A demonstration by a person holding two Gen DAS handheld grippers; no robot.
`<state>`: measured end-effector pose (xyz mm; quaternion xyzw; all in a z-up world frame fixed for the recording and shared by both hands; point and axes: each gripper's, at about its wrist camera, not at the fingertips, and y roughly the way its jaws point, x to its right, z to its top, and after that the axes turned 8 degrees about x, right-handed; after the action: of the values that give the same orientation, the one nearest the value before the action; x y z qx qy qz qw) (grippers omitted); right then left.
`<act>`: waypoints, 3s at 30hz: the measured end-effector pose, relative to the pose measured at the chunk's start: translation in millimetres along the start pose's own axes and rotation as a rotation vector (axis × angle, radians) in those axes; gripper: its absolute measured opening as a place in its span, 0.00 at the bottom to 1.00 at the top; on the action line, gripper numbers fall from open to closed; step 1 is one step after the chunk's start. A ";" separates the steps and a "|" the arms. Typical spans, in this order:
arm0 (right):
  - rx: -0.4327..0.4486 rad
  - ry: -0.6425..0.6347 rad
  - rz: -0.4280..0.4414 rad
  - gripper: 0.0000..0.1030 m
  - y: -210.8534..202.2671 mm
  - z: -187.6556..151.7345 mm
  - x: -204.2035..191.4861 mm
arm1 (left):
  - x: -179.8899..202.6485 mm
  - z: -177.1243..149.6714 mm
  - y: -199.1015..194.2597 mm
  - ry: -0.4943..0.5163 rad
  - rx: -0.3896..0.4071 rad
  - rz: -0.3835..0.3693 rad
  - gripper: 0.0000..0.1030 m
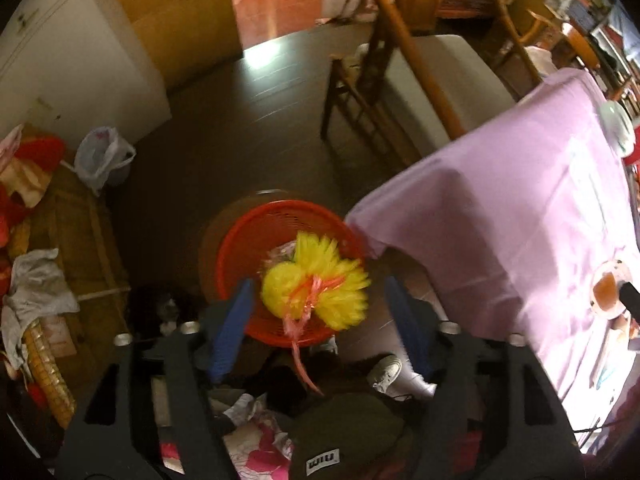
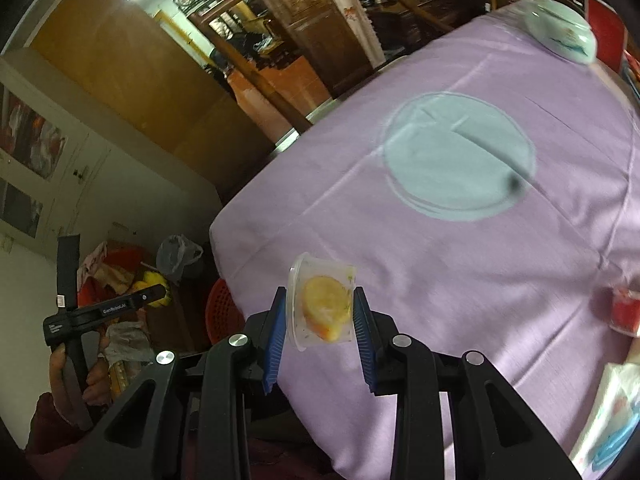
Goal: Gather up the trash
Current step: 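Carry both items over the red basket and open both tools to drop them, then move both open tools back over the table toward the remaining trash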
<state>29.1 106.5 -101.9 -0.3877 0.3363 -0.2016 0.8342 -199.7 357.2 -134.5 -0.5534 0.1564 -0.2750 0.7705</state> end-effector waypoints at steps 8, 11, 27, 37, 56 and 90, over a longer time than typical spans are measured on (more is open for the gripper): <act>-0.063 -0.110 0.046 0.31 25.0 9.6 -43.1 | -33.2 1.4 -3.9 -0.088 0.005 0.011 0.77; -0.080 -0.177 0.068 0.31 32.0 12.4 -65.1 | -43.8 -0.3 -3.5 -0.119 0.001 0.022 0.78; -0.220 -0.395 0.214 0.31 91.7 2.6 -168.3 | -104.8 -32.8 -18.0 -0.247 0.002 0.083 0.79; -0.217 -0.442 0.242 0.40 108.8 6.7 -208.2 | -132.2 -52.1 -25.7 -0.292 0.005 0.116 0.79; 0.015 -0.132 0.017 0.41 12.7 24.6 -67.9 | 19.4 21.6 -17.6 0.111 0.070 -0.061 0.79; 0.475 0.792 -0.520 0.46 -219.7 -229.3 174.3 | 458.2 -103.8 -21.5 1.136 0.009 -0.484 0.79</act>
<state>-31.3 -250.6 -109.1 -0.1528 0.4633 -0.6036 0.6306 104.8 -0.9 -120.4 -0.3370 0.4111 -0.6944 0.4851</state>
